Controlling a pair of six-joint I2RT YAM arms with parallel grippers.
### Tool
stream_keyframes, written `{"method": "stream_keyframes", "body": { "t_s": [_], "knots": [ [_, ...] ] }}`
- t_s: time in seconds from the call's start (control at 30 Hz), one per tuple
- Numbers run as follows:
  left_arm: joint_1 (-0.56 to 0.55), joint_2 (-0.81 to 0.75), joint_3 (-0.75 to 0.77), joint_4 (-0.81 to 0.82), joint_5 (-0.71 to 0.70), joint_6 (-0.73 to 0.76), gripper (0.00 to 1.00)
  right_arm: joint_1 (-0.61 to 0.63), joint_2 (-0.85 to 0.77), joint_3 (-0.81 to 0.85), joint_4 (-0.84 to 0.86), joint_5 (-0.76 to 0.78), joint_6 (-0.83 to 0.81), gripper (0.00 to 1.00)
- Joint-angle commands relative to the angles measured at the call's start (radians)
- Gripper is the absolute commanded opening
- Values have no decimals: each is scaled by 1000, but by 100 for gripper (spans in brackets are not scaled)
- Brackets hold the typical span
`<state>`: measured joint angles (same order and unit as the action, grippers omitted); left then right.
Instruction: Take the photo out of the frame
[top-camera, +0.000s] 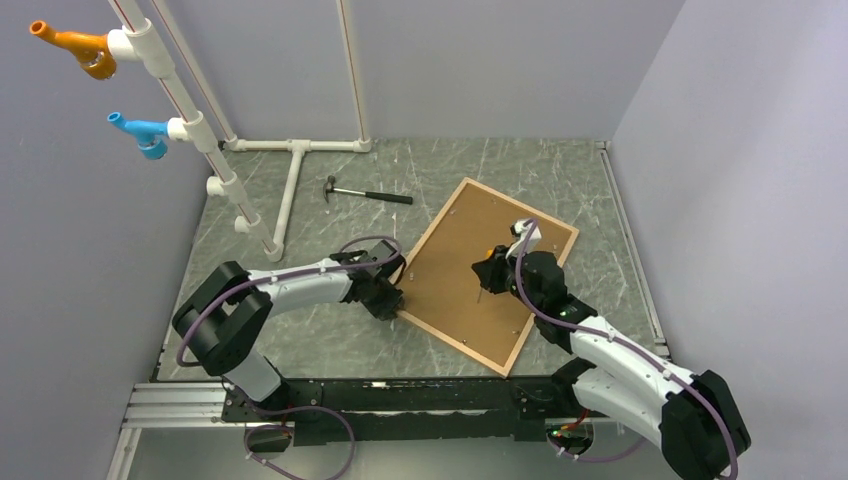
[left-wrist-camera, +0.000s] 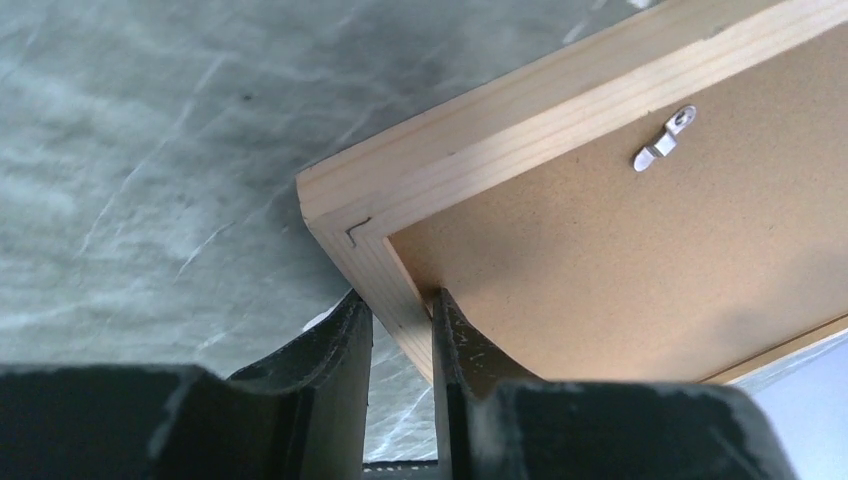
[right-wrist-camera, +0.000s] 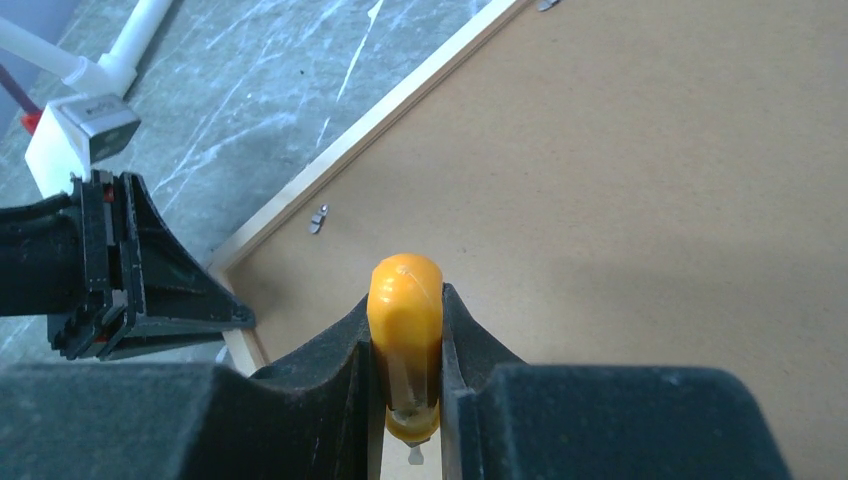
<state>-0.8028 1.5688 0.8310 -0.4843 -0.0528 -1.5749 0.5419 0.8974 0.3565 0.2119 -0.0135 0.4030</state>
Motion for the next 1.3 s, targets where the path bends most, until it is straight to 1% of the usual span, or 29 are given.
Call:
{"method": "stream_keyframes", "body": {
  "t_s": [0.0, 0.13, 0.17, 0.2, 0.23, 0.4, 0.53, 0.67, 0.83, 0.9, 1.0, 1.1, 1.27],
  "knots": [
    [7, 74, 14, -57, -134, 194, 15, -3, 26, 14, 57, -29, -5, 0],
    [30, 76, 27, -10, -159, 330, 14, -2, 40, 17, 61, -34, -6, 0],
    [39, 82, 34, 11, -144, 375, 11, -2, 43, 16, 62, -30, -8, 0],
    [55, 93, 45, 28, -121, 426, 4, -2, 47, 16, 64, -26, -9, 0],
    [66, 105, 59, 42, -99, 489, 0, -2, 55, 17, 69, -26, -7, 0],
    [114, 166, 115, 89, -15, 682, 0, -1, 148, 46, 108, -100, 22, 0],
    [132, 190, 169, 63, -20, 831, 0, 6, 203, 70, 132, -130, 57, 0],
    [137, 202, 199, 56, -45, 938, 0, 33, 263, 106, 162, -127, 86, 0],
    [169, 216, 227, 73, -31, 1023, 0, 80, 371, 162, 212, -134, 124, 0],
    [186, 215, 217, 106, -8, 1044, 0, 108, 418, 179, 246, -139, 137, 0],
    [211, 216, 197, 157, 34, 1060, 0, 151, 493, 189, 361, -192, 132, 0],
    [223, 217, 174, 203, 67, 1076, 0, 194, 560, 216, 407, -196, 121, 0],
    [238, 246, 180, 219, 107, 1078, 0, 221, 632, 233, 467, -203, 137, 0]
  ]
}}
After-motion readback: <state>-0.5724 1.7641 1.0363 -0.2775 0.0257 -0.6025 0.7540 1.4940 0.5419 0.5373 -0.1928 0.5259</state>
